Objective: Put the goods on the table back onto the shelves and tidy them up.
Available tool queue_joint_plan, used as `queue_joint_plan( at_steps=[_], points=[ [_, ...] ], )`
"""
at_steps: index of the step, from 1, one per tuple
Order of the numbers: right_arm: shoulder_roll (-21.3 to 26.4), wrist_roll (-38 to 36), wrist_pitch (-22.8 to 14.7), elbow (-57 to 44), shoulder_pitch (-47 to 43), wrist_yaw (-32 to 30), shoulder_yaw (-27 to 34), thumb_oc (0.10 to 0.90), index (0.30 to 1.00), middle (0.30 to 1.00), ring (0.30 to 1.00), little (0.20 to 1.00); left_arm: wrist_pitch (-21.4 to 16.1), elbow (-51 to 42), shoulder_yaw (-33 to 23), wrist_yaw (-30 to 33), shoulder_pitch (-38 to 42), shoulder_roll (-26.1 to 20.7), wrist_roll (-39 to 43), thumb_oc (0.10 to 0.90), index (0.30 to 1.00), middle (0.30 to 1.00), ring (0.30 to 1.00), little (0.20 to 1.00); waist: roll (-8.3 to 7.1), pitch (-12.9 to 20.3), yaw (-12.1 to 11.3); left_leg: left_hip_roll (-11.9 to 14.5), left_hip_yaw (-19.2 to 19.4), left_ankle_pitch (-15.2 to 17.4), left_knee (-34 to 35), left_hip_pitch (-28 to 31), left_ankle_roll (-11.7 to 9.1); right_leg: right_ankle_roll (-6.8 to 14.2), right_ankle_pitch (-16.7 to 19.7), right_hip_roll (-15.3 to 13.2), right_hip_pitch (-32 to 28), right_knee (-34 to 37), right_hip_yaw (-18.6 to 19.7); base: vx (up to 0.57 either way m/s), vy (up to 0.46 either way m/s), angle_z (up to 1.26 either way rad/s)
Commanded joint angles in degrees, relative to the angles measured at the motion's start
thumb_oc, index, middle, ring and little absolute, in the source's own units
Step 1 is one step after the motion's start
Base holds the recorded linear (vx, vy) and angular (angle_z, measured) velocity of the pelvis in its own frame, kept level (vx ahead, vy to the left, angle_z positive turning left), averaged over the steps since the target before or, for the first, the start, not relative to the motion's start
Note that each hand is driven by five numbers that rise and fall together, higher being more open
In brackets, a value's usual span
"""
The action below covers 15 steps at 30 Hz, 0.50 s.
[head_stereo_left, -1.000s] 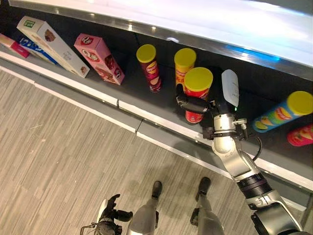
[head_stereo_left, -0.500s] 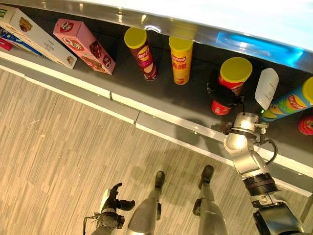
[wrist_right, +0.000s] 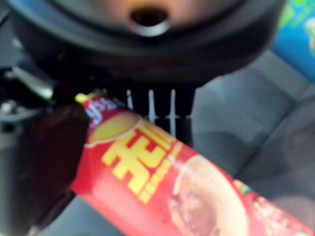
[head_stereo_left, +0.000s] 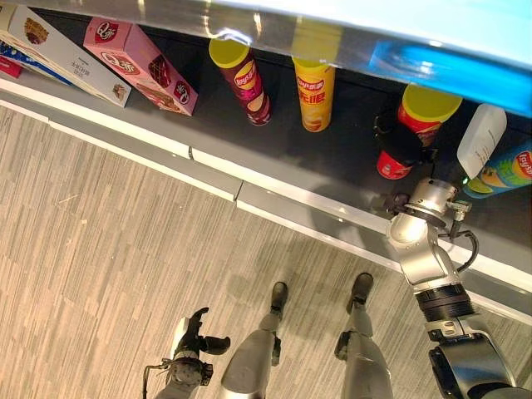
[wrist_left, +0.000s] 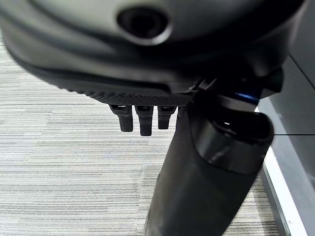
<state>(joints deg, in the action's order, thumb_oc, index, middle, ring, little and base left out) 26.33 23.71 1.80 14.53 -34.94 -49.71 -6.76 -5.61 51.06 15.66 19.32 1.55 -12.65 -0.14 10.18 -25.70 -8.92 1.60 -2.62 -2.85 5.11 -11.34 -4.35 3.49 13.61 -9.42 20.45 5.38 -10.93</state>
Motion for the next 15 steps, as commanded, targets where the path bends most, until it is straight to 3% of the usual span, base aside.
queue_joint_plan(
  at_steps=[1,15],
  points=[
    [1.6,0.4,-3.5,-2.7,-5.0,-3.6,1.8,0.4,0.3,0.3,0.3,0.3,-0.7,1.3,2.2,2.7,0.0,-4.1,-0.5,0.8,0.9,0.9,0.9,0.9,-2.05,3.8,-1.0,-0.6,-2.9,0.0,-1.9,-6.5,-0.1,8.8,-6.2,-7.6,-5.5,-0.4,0.5,0.0,0.0,0.0],
    [-0.9,-1.9,-5.0,-2.0,-5.0,-2.0,-1.1,0.4,0.3,0.3,0.3,0.3,-0.5,1.8,2.8,3.0,0.7,-4.0,-0.5,0.8,0.9,0.9,0.9,0.9,-2.52,3.9,-0.6,-0.5,-2.7,0.4,-2.0,-6.1,-0.1,8.9,-6.2,-7.7,-5.9,-0.4,0.2,0.0,0.0,0.0]
  ],
)
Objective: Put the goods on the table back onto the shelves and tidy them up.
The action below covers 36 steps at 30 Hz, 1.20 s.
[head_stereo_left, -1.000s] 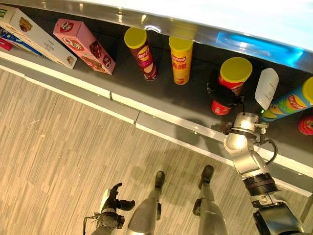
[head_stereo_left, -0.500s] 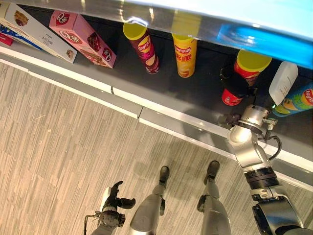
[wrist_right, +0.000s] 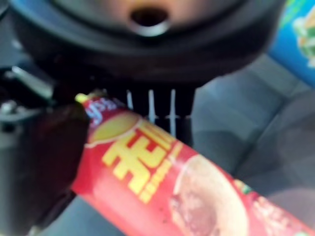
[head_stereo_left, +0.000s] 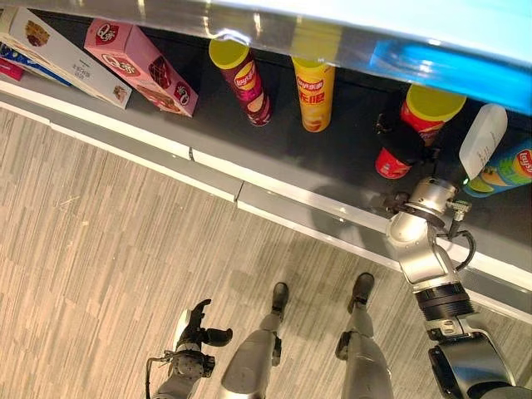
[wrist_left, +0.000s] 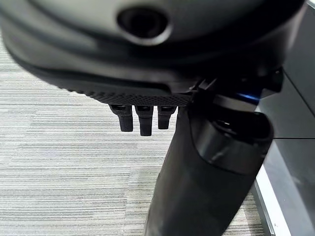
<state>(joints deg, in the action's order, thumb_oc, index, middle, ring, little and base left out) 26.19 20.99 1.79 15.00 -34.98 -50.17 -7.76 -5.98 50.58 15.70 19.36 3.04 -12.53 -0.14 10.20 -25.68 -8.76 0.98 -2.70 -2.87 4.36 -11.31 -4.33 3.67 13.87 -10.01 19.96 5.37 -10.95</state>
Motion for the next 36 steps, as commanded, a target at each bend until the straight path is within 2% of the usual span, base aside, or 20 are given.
queue_joint_plan(
  at_steps=[1,10,11,12,13,30,36],
  points=[
    [-0.9,0.7,-5.0,-2.3,-5.0,-1.3,-0.4,0.4,0.3,0.3,0.3,0.3,-0.1,2.3,2.8,3.0,-0.9,-4.1,-0.5,0.8,0.9,0.9,0.9,0.9,-2.54,3.9,-0.8,0.1,-2.6,0.4,-1.3,-6.1,-0.1,8.7,-6.5,-7.2,-5.4,-0.4,0.2,0.0,0.0,0.0],
    [-1.3,0.9,-4.8,-1.3,-6.0,-0.1,-2.5,0.4,0.3,0.3,0.3,0.3,-0.1,2.0,2.9,3.2,-0.6,-4.1,-0.2,0.8,0.9,0.9,0.9,0.9,-2.79,4.0,-1.1,0.1,-2.5,0.4,-1.4,-6.2,-0.2,8.7,-6.3,-7.3,-5.4,-0.4,0.0,0.0,0.0,0.0],
    [-1.3,1.0,-4.8,-1.3,-6.0,-0.1,-2.6,0.486,0.429,0.429,0.429,0.429,-0.1,2.1,2.9,3.1,-0.7,-4.1,-0.2,0.8,0.9,0.9,0.9,0.9,-2.78,3.9,-1.1,0.1,-2.6,0.4,-1.4,-6.2,-0.2,8.7,-6.3,-7.3,-5.4,-0.4,0.0,0.0,0.0,0.0],
    [-1.3,1.0,-4.7,-1.3,-6.0,0.0,-2.7,0.634,0.651,0.651,0.651,0.651,-0.2,2.2,2.9,3.1,-0.7,-4.1,-0.2,0.8,0.9,0.9,0.9,0.9,-2.81,3.9,-1.1,0.1,-2.6,0.4,-1.4,-6.2,-0.2,8.6,-6.3,-7.3,-5.4,-0.4,0.0,0.0,0.0,0.0],
    [-1.2,1.0,-4.7,-1.2,-6.0,-0.1,-2.6,0.8,0.9,0.9,0.9,0.9,-0.1,2.3,2.9,3.2,-0.8,-4.1,-0.2,0.8,0.9,0.9,0.9,0.9,-2.84,3.9,-1.1,0.1,-2.6,0.4,-1.5,-6.2,-0.2,8.6,-6.3,-7.3,-5.5,-0.4,0.0,0.0,0.0,0.0],
    [-1.0,0.3,-4.9,-1.1,-5.3,0.0,-2.6,0.8,0.9,0.9,0.9,0.9,0.0,3.0,2.8,3.3,-0.6,-3.8,-0.4,0.8,0.9,0.9,0.9,0.9,-3.48,4.3,-0.8,0.4,-2.6,0.5,-1.4,-5.8,-0.2,8.6,-6.6,-7.0,-5.7,-0.5,0.0,0.0,0.0,0.0],
    [0.0,-0.1,-6.1,-5.5,-3.0,1.4,-1.7,0.8,0.9,0.9,0.9,0.9,0.9,4.4,2.3,2.9,-0.5,-3.7,-0.8,0.8,0.9,0.9,0.9,0.9,-5.33,6.0,-0.2,1.0,-1.9,1.2,-1.4,-4.2,-0.3,8.6,-6.8,-6.4,-7.0,-0.4,0.0,0.0,0.0,0.0]
  ],
)
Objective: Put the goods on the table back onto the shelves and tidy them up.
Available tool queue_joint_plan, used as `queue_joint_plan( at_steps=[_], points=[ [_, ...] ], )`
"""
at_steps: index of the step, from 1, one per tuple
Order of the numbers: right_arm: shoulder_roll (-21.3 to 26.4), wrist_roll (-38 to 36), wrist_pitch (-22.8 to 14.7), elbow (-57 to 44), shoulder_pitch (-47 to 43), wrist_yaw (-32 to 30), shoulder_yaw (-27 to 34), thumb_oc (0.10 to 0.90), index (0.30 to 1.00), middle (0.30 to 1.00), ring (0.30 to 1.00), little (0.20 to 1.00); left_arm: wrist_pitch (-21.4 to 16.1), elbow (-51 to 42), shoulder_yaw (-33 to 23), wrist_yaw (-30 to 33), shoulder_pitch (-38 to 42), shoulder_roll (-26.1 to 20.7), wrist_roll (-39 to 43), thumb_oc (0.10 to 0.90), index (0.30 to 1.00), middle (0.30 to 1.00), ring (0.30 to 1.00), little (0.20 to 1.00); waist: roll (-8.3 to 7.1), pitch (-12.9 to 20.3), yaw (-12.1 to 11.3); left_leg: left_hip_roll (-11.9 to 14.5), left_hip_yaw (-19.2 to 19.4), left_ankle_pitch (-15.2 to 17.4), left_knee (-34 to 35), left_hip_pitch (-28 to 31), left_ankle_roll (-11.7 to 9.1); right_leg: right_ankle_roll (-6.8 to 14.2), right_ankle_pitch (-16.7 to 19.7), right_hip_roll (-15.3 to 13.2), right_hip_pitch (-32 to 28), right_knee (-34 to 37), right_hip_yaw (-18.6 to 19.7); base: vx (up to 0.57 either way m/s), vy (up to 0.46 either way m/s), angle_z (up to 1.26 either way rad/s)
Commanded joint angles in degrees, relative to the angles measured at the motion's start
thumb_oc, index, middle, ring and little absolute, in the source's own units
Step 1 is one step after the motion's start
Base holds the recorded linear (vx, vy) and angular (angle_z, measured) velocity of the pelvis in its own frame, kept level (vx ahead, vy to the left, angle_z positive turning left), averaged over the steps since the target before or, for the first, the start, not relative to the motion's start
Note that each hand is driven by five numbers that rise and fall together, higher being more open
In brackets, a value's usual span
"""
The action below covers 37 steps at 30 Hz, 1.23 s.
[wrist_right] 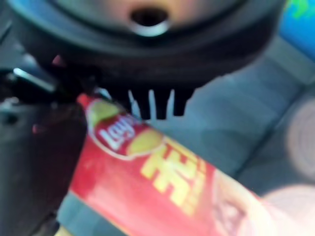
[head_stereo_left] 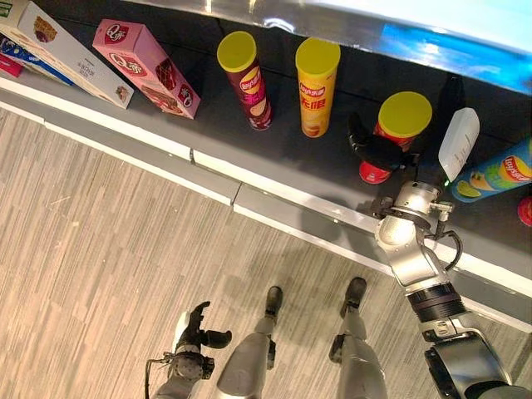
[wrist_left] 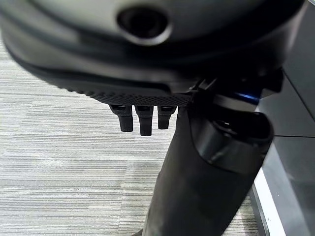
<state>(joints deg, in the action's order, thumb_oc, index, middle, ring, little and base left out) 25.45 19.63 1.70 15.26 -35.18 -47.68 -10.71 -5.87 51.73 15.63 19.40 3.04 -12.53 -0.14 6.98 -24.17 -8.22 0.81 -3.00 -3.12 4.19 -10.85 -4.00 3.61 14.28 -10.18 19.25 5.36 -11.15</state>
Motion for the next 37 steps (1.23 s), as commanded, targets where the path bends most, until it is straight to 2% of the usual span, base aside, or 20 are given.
queue_joint_plan(
  at_steps=[1,2,5,6,10,11,15,17,18,19,21,22,24,27,30,31,32,33,36,37],
  points=[
    [0.7,1.3,-6.0,-5.8,-2.7,-1.1,1.3,0.8,0.9,0.9,0.9,0.9,0.8,3.3,2.4,2.9,-0.6,-3.7,-0.8,0.8,0.9,0.9,0.9,0.9,-2.12,4.5,-0.8,1.2,-1.6,1.4,-1.2,-4.6,-0.7,8.7,-7.3,-6.3,-6.3,-0.4,0.2,0.0,0.0,0.0],
    [0.6,0.9,-6.4,-7.7,-1.3,0.0,1.3,0.8,0.9,0.9,0.9,0.9,1.3,3.8,2.1,2.6,-0.5,-3.5,-0.9,0.8,0.9,0.9,0.9,0.9,-2.9,5.3,-0.5,1.5,-1.4,1.7,-1.2,-3.9,-0.7,8.6,-7.3,-6.1,-6.8,-0.4,0.2,0.0,0.0,0.0],
    [0.4,0.7,-6.8,-9.7,0.7,1.2,1.0,0.8,0.9,0.9,0.9,0.9,1.6,4.1,1.7,2.4,-0.7,-3.5,-1.1,0.8,0.9,0.9,0.9,0.9,-3.76,6.2,-0.3,1.9,-0.9,2.1,-1.1,-2.8,-0.7,8.6,-7.5,-5.9,-7.6,-0.4,0.0,0.02,-0.016,-0.03],
    [0.3,0.6,-7.4,-12.0,3.0,2.8,1.0,0.8,0.9,0.9,0.9,0.9,2.1,4.7,1.2,2.0,-1.0,-3.4,-1.4,0.8,0.9,0.9,0.9,0.9,-4.68,7.3,0.2,2.3,-0.5,2.3,-1.0,-1.7,-0.7,8.5,-7.7,-5.6,-8.3,-0.4,-0.1,0.07,-0.028,-0.02],
    [0.5,0.5,-8.4,-17.2,8.8,6.3,1.9,0.8,0.9,0.9,0.9,0.9,2.8,5.3,0.0,1.4,-1.8,-3.4,-2.3,0.8,0.9,0.9,0.9,0.9,-6.49,9.7,1.1,3.2,0.4,2.6,0.2,1.1,-0.9,8.5,-8.2,-5.0,-10.0,-0.4,-0.3,0.07,-0.023,-0.05],
    [0.1,-0.7,-9.2,-18.9,11.3,8.0,2.2,0.8,0.9,0.9,0.9,0.9,3.1,5.8,-0.6,1.1,-2.2,-3.3,-2.6,0.8,0.9,0.9,0.9,0.9,-7.29,10.9,1.7,3.5,1.0,2.9,0.5,2.2,-0.9,8.5,-8.4,-4.8,-10.7,-0.4,-0.2,0.08,-0.013,-0.09],
    [-0.8,-8.3,-11.5,-21.6,16.8,14.2,3.0,0.8,0.9,0.9,0.9,0.9,3.9,7.0,-2.0,0.2,-3.1,-3.2,-3.3,0.8,0.9,0.9,0.9,0.9,-8.76,13.2,3.1,4.1,2.3,3.5,0.8,4.6,-1.0,8.5,-8.8,-4.1,-12.1,-0.4,0.3,0.05,-0.004,-0.13],
    [-0.6,-16.2,-13.3,-22.5,19.9,20.4,2.8,0.8,0.9,0.9,0.9,0.9,4.1,6.9,-3.1,-0.6,-3.5,-3.4,-3.4,0.8,0.9,0.9,0.9,0.9,-9.33,14.2,3.9,4.2,2.7,3.8,0.8,5.5,-1.1,8.4,-8.8,-3.8,-12.7,-0.4,0.7,0.03,-0.001,-0.2],
    [-0.6,-16.4,-13.2,-22.6,20.0,20.5,2.9,0.8,0.9,0.9,0.9,0.9,4.1,6.9,-3.0,-0.6,-3.6,-3.4,-3.4,0.8,0.9,0.9,0.9,0.9,-9.33,14.2,3.9,4.2,2.7,3.8,0.8,5.6,-1.1,8.4,-8.8,-3.8,-12.7,-0.4,0.7,0.06,0.002,-0.2],
    [0.3,-28.0,-15.0,-23.1,23.4,29.2,2.8,0.8,0.9,0.9,0.9,0.9,4.2,7.2,-4.4,-2.3,-4.2,-3.6,-3.7,0.8,0.9,0.9,0.9,0.9,-9.91,15.2,4.6,4.4,3.5,4.1,0.8,6.7,-1.3,8.4,-9.0,-3.7,-13.4,-0.4,1.1,0.06,-0.001,-0.19],
    [2.0,-40.0,-16.5,-24.1,27.1,38.4,2.8,0.8,0.9,0.9,0.9,0.9,4.3,8.5,-6.0,-4.7,-4.5,-3.8,-3.7,0.8,0.9,0.9,0.9,0.9,-10.26,16.1,5.4,4.5,4.3,4.3,0.8,7.8,-1.5,8.4,-9.5,-3.4,-14.2,-0.4,1.6,0.08,0.005,-0.13],
    [4.1,-49.4,-16.0,-24.5,30.8,47.4,1.6,0.8,0.9,0.9,0.9,0.9,4.0,9.7,-7.4,-7.3,-4.8,-4.1,-3.4,0.8,0.9,0.9,0.9,0.9,-10.47,16.8,6.1,4.6,4.9,4.5,0.8,8.6,-1.9,8.4,-9.9,-3.2,-14.6,-0.4,1.9,0.07,0.006,-0.11],
    [6.6,-55.1,-13.9,-24.1,34.4,54.8,0.2,0.8,0.9,0.9,0.9,0.9,3.4,10.2,-8.7,-9.8,-5.0,-4.2,-2.1,0.8,0.9,0.9,0.9,0.9,-10.62,17.4,6.6,4.8,5.5,4.7,0.8,9.4,-2.2,8.4,-10.1,-3.2,-15.2,-0.4,2.3,0.06,-0.012,-0.22],
    [12.3,-55.6,-11.2,-22.5,38.7,61.5,-0.7,0.8,0.9,0.9,0.9,0.9,2.2,9.8,-10.6,-13.3,-5.1,-4.0,1.8,0.8,0.9,0.9,0.9,0.9,-10.7,18.3,7.4,5.1,6.2,4.9,0.8,10.5,-2.5,8.4,-10.1,-3.2,-15.7,-0.4,2.6,0.05,-0.019,-0.18],
    [17.4,-48.8,-8.8,-17.0,42.4,65.5,-2.4,0.8,0.9,0.9,0.9,0.9,0.3,9.0,-11.2,-16.2,-4.5,-4.4,5.1,0.8,0.9,0.9,0.9,0.9,-10.66,19.0,8.5,5.4,7.2,5.0,0.8,11.6,-2.8,8.6,-9.8,-3.6,-16.1,-0.4,2.9,0.03,-0.036,-0.15],
    [17.4,-48.8,-8.8,-17.0,42.4,65.5,-2.4,0.8,0.9,0.9,0.9,0.9,0.3,9.0,-11.2,-16.2,-4.5,-4.4,5.1,0.8,0.9,0.9,0.9,0.9,-10.65,19.0,8.5,5.4,7.2,5.0,0.8,11.6,-2.9,8.6,-9.8,-3.6,-16.1,-0.4,2.9,0.02,-0.047,-0.32],
    [18.5,-43.0,-8.2,-10.7,43.0,65.6,-4.2,0.8,0.9,0.9,0.9,0.9,-0.3,8.1,-10.3,-17.4,-4.1,-4.5,6.2,0.8,0.9,0.9,0.9,0.9,-10.56,19.2,9.1,5.6,7.5,5.0,0.8,12.1,-3.0,8.5,-9.7,-3.7,-16.5,-0.4,3.1,0.02,-0.035,-0.32],
    [18.3,-40.9,-8.0,-8.9,43.3,65.6,-4.7,0.8,0.9,0.9,0.9,0.9,-0.4,7.7,-10.0,-17.7,-4.0,-4.6,6.2,0.8,0.9,0.9,0.9,0.9,-10.46,19.3,9.2,5.7,7.5,5.0,0.8,12.3,-3.1,8.5,-9.7,-3.7,-16.6,-0.4,3.1,0.03,-0.048,-0.21],
    [14.1,-33.3,-7.6,3.3,41.6,62.8,-7.2,0.8,0.9,0.9,0.9,0.9,-0.8,6.8,-8.7,-18.5,-3.3,-4.7,7.2,0.8,0.9,0.9,0.9,0.9,-10.3,19.6,9.3,5.9,7.6,4.9,0.8,12.7,-3.0,8.4,-9.9,-3.6,-17.0,-0.4,3.2,0.02,-0.036,-0.01],
    [10.6,-31.3,-6.9,8.5,41.0,61.2,-7.4,0.8,0.9,0.9,0.9,0.9,-1.1,6.2,-8.2,-18.5,-3.2,-4.9,7.7,0.8,0.9,0.9,0.9,0.9,-10.25,19.7,9.3,6.0,7.5,5.0,0.8,12.9,-2.9,8.3,-9.8,-3.6,-17.3,-0.4,3.1,0.03,-0.052,-0.01]
  ],
)
